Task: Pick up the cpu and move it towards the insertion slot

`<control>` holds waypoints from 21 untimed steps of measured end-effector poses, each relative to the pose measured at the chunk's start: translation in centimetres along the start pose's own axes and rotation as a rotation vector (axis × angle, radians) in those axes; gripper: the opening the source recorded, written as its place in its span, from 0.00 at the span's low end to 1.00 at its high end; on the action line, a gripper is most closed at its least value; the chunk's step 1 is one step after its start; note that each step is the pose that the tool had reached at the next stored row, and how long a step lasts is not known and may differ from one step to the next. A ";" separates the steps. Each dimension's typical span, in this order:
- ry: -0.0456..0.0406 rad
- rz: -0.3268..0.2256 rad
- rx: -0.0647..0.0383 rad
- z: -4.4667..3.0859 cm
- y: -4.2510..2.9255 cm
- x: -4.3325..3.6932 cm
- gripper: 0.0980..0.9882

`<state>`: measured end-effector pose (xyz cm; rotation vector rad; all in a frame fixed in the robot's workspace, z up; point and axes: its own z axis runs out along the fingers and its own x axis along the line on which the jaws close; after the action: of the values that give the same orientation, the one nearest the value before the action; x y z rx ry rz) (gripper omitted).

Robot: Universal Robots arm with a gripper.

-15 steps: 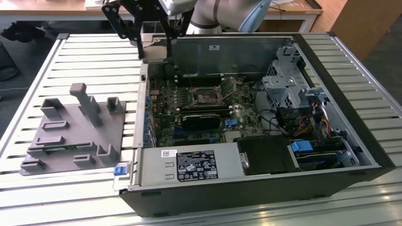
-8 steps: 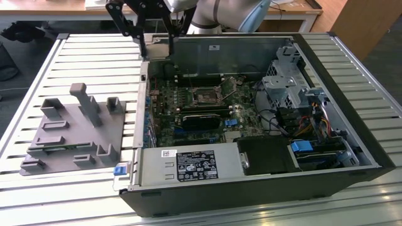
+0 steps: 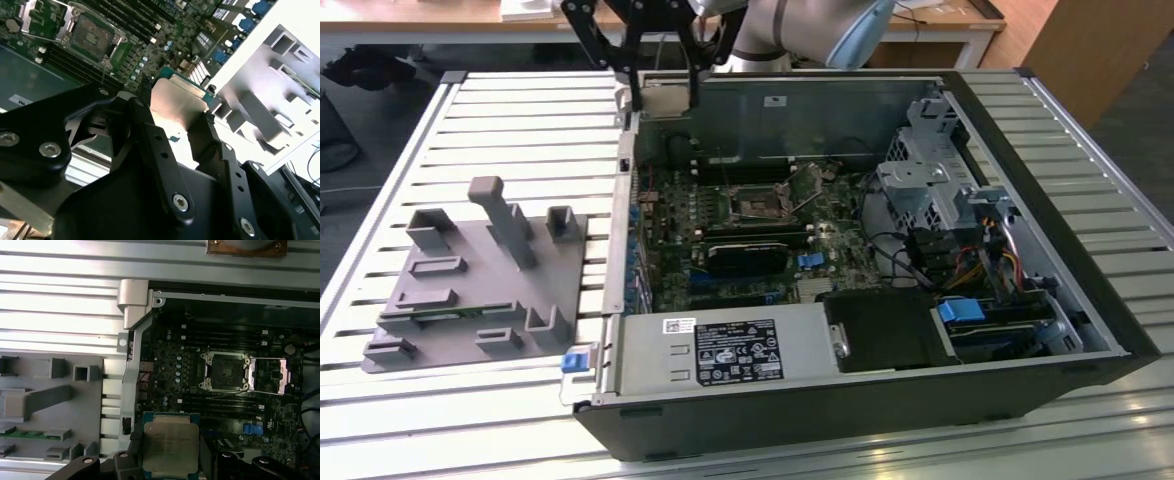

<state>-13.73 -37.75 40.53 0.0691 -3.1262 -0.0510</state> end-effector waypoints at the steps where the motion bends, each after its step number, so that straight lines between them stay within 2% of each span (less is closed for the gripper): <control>1: -0.0001 0.000 0.000 0.02 0.14 -0.25 0.50; 12: -0.0001 0.000 0.000 0.52 1.52 -3.67 0.50; 21: -0.0001 0.000 0.000 1.00 3.07 -6.38 0.50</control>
<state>-7.51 -34.36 39.55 0.0692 -3.1264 -0.0512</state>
